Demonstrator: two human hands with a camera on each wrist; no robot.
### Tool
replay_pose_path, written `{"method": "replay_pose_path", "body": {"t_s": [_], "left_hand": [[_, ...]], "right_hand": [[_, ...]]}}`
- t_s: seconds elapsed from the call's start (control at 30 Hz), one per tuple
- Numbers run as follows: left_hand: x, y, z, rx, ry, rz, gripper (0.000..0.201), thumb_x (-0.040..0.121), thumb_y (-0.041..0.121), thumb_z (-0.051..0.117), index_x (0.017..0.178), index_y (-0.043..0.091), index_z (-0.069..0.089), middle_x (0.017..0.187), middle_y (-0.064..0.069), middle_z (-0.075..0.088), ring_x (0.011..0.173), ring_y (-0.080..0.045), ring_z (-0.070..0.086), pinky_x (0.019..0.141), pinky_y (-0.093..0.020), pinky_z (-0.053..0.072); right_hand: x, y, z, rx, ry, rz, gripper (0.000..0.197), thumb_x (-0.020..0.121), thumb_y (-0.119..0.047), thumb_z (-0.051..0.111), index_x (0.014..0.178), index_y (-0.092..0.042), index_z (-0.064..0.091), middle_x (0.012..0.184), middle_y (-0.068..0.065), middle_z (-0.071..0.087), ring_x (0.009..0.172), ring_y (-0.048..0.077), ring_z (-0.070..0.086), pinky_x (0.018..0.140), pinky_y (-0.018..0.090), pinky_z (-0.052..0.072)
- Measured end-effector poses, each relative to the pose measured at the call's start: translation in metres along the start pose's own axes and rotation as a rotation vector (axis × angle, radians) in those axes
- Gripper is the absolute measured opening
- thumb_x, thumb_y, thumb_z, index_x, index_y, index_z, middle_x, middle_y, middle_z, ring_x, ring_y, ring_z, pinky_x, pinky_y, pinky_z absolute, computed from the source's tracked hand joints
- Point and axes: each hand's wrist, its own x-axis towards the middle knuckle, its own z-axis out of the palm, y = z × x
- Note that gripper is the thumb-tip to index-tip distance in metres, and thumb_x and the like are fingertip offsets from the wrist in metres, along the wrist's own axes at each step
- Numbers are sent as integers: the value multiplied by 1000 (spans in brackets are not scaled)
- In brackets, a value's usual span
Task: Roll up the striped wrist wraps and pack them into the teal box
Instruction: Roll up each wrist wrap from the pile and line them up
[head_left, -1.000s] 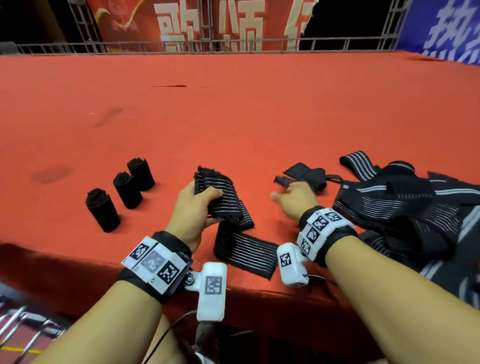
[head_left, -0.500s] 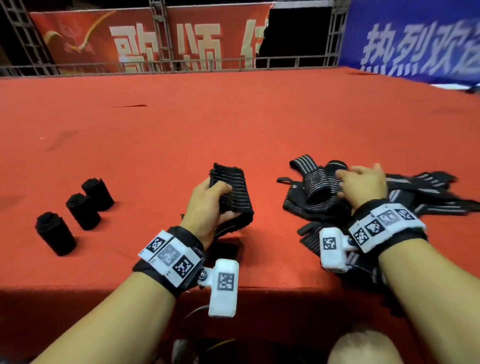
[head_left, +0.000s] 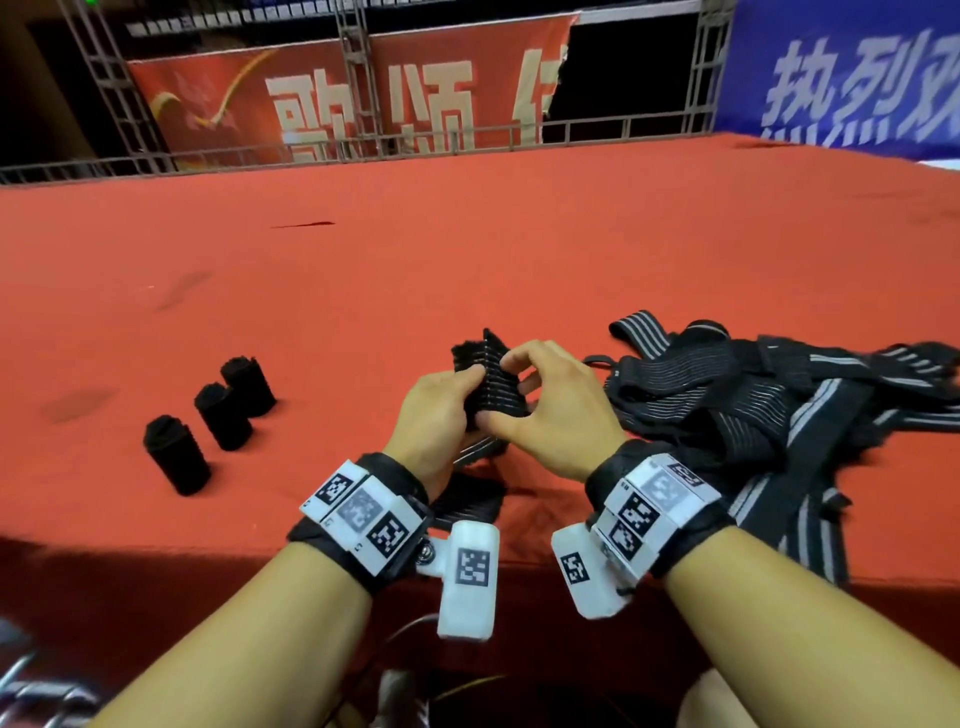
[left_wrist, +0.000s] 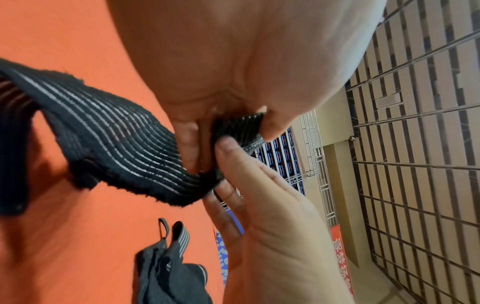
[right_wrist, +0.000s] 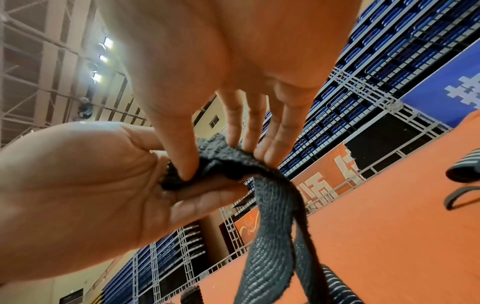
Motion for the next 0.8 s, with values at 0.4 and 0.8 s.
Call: {"method": "replay_pose_path", "body": {"t_s": [0.4, 0.8], "left_hand": [[8, 5, -23, -2, 201, 114, 29, 104, 10, 47, 83, 7, 67, 66, 0, 70, 59, -13, 67, 54, -25, 55], [10, 11, -28, -64, 195, 241, 23, 100, 3, 54, 117, 16, 60, 73, -1, 62, 53, -8, 61, 53, -26, 52]], "right_hand": [[24, 54, -35, 80, 344, 476, 17, 92, -19, 59, 91, -7, 71, 101, 19, 72, 101, 35, 65, 86, 37, 45], [14, 119, -90, 497, 1069, 568, 65, 72, -18, 72, 135, -13, 56, 121, 4, 62, 101, 25, 70, 82, 26, 60]]}}
